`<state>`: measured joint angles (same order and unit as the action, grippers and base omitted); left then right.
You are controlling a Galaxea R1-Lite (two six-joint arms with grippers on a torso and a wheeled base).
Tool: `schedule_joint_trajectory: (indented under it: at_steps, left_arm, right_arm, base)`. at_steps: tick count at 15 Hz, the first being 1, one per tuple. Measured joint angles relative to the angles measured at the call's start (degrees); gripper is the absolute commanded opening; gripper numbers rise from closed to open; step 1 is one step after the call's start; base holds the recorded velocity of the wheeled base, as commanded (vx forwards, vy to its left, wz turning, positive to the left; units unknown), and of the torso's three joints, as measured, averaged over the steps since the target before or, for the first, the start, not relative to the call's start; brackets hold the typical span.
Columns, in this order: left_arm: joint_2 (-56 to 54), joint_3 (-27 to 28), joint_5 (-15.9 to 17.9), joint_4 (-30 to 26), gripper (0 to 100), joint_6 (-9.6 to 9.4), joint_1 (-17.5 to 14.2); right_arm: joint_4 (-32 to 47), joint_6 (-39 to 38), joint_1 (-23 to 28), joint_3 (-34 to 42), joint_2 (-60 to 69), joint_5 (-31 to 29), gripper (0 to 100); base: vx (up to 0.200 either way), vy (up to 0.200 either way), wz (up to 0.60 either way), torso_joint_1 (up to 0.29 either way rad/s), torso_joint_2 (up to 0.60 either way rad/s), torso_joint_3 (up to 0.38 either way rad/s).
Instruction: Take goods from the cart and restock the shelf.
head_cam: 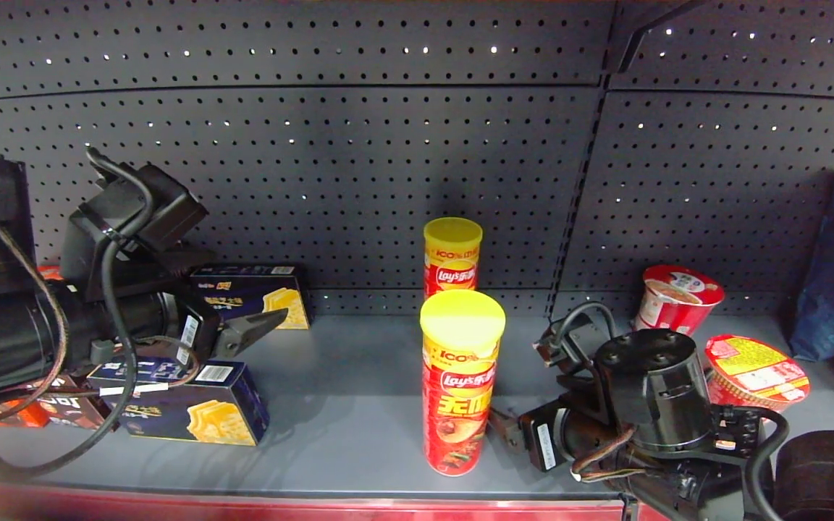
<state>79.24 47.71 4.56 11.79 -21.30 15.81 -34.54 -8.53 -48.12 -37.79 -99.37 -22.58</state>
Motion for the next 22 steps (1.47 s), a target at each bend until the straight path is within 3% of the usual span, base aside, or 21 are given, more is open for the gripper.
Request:
schedule_joint_trajectory:
  at_steps: [13,16,22]
  left_arm:
    - [0.22,-0.33,0.01,0.04,100,0.01,0.00]
    - [0.15,-1.91,0.01,3.18,100,0.01,0.00]
    - [-3.56,-3.25,-0.24,3.97,100,0.12,0.04]
  right_arm:
    - [0.02,-0.38,-0.39,-0.18,-0.77,0.00,100]
    - [0.02,-1.04,-0.30,-0.22,-0.46,-0.02,100]
    - [0.05,-2.30,0.22,-0.94,8.11,-0.52,100]
  base:
    - [0.000,0.000,0.00,0.000,0.00,0.000]
    - [0.000,0.000,0.00,0.000,0.00,0.000]
    - [0.000,0.000,0.00,0.000,0.00,0.000]
